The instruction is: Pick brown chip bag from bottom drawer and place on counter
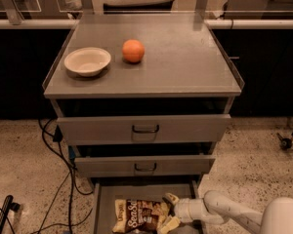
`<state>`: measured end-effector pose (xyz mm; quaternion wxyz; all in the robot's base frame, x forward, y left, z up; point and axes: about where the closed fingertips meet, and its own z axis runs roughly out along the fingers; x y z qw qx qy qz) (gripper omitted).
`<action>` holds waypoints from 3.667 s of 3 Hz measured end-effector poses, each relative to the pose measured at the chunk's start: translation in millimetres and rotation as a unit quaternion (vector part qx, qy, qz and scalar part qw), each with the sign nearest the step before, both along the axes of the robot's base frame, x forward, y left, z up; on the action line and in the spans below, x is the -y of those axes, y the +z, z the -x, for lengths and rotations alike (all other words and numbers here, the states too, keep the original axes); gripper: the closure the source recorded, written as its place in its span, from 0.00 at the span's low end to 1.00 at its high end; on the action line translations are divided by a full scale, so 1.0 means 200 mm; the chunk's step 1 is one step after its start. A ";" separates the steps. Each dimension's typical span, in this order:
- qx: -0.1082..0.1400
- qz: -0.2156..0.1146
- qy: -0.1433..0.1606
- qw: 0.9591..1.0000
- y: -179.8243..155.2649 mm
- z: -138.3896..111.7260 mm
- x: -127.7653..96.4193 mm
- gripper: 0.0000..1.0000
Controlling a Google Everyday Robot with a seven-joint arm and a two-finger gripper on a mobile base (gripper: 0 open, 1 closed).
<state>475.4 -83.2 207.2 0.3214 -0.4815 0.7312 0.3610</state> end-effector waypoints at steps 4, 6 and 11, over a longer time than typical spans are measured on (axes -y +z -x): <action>-0.081 0.100 -0.029 0.991 -0.37 -0.03 -0.17 0.00; -0.081 0.100 -0.029 0.991 -0.37 -0.03 -0.17 0.50; -0.060 0.079 0.020 0.995 -0.12 0.00 -0.12 1.00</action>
Offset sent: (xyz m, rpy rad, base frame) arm 0.0083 0.0463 -0.0798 -0.2085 0.1654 -0.0391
